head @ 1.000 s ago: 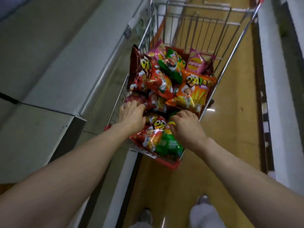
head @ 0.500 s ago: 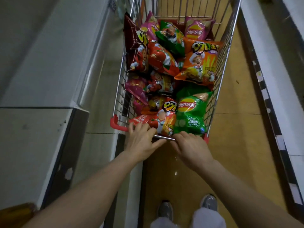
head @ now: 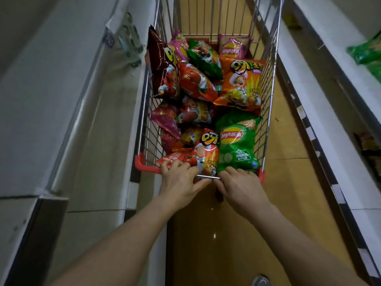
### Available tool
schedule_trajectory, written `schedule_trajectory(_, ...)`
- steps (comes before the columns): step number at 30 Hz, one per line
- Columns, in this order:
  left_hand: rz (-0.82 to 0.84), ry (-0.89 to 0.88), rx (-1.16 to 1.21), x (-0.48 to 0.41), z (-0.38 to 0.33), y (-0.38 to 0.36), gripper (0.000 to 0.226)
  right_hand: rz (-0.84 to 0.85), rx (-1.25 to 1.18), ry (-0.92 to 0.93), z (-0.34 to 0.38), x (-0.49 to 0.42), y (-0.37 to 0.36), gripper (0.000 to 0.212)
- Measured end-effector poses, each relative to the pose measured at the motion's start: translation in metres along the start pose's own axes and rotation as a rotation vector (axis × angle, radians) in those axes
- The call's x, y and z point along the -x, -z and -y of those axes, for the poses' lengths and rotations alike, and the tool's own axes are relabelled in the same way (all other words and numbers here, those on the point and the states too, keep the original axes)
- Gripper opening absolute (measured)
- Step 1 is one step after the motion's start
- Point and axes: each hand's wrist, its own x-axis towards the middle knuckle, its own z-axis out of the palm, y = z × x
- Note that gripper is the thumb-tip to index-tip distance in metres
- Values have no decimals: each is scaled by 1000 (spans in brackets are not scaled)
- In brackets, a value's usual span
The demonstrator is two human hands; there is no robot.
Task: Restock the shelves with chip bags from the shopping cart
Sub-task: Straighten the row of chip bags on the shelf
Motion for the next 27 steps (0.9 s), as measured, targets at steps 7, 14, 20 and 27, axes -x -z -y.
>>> schedule_trajectory(7, 172, -41, -100, -90, 25, 40, 40, -72, 8, -5, -18, -69, 24, 37)
schedule_trajectory(14, 231, -78, -111, -199, 41, 74, 66, -135, -8, -2, -51, -162, 53, 40)
schedule_trajectory(20, 103, -137, -96, -294, 56, 92, 92, -291, -36, -29, -89, -247, 83, 24)
schedule_trajectory(27, 116, -135, -88, -416, 63, 127, 70, -300, -55, -28, -142, -351, 126, 31)
